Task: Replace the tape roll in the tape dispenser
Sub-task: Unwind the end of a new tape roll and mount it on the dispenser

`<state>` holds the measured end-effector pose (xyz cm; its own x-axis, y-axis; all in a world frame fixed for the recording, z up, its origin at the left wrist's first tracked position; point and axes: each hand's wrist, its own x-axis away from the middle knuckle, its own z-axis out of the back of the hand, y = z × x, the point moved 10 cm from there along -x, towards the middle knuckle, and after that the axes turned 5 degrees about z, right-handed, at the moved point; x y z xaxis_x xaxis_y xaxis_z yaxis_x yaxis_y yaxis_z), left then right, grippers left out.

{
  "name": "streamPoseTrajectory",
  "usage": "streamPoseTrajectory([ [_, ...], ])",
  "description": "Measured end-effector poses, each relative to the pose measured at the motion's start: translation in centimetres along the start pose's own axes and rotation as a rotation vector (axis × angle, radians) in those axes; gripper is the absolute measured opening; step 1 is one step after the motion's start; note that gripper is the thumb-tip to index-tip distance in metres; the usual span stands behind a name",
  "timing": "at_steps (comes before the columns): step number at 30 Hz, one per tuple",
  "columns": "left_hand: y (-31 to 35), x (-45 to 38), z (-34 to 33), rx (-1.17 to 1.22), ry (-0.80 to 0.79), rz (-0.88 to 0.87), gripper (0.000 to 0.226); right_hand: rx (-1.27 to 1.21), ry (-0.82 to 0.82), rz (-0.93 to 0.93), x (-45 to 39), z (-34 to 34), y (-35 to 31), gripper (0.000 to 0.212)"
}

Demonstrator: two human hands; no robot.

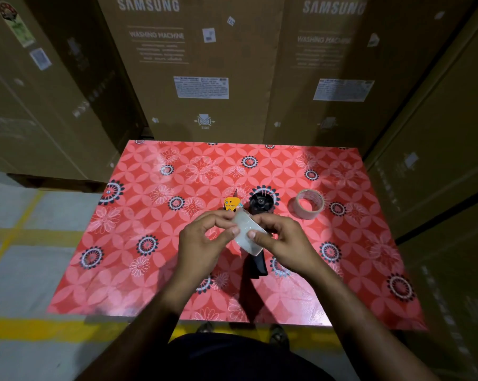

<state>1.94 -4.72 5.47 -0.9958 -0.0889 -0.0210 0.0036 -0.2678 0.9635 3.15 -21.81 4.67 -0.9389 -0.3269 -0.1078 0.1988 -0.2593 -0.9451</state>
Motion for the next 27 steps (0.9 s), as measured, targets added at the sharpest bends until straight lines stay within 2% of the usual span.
streamPoseTrajectory([
  [5, 0.2, 0.6, -0.1, -0.101, 0.103, -0.003, 0.008, 0.024, -0.014, -0.019, 0.0, -0.4, -0.6, 0.022],
  [10, 0.5, 0.9, 0.1, -0.238, 0.205, -0.061, 0.012, 0.096, 0.025, -0.007, 0.1, -0.4, -1.0, 0.038],
  [11, 0.4, 0.8, 0.3, -0.240, 0.232, -0.054, 0.013, 0.093, 0.018, -0.004, 0.2, -0.4, -1.1, 0.043],
  [14, 0.6, 0.7, 0.6, -0.259, 0.279, -0.036, 0.013, 0.186, 0.022, 0.034, 0.3, 0.0, -1.5, 0.076],
  [15, 0.6, 0.6, 0.8, -0.263, 0.288, -0.022, 0.014, 0.229, 0.046, 0.054, 0.2, 0.3, -1.5, 0.077],
  [18, -0.8, 0.0, 0.9, -0.257, 0.260, 0.056, 0.012, 0.270, 0.120, 0.117, -0.2, 1.2, -1.5, 0.061],
  [21, -2.2, -0.6, 0.8, -0.195, 0.186, 0.148, 0.015, 0.245, 0.115, 0.144, -0.3, 1.2, -1.5, 0.061],
  [27, -3.7, -1.0, 0.0, 0.110, 0.109, 0.338, 0.013, 0.112, 0.134, 0.069, -0.9, 1.7, 0.8, 0.061],
])
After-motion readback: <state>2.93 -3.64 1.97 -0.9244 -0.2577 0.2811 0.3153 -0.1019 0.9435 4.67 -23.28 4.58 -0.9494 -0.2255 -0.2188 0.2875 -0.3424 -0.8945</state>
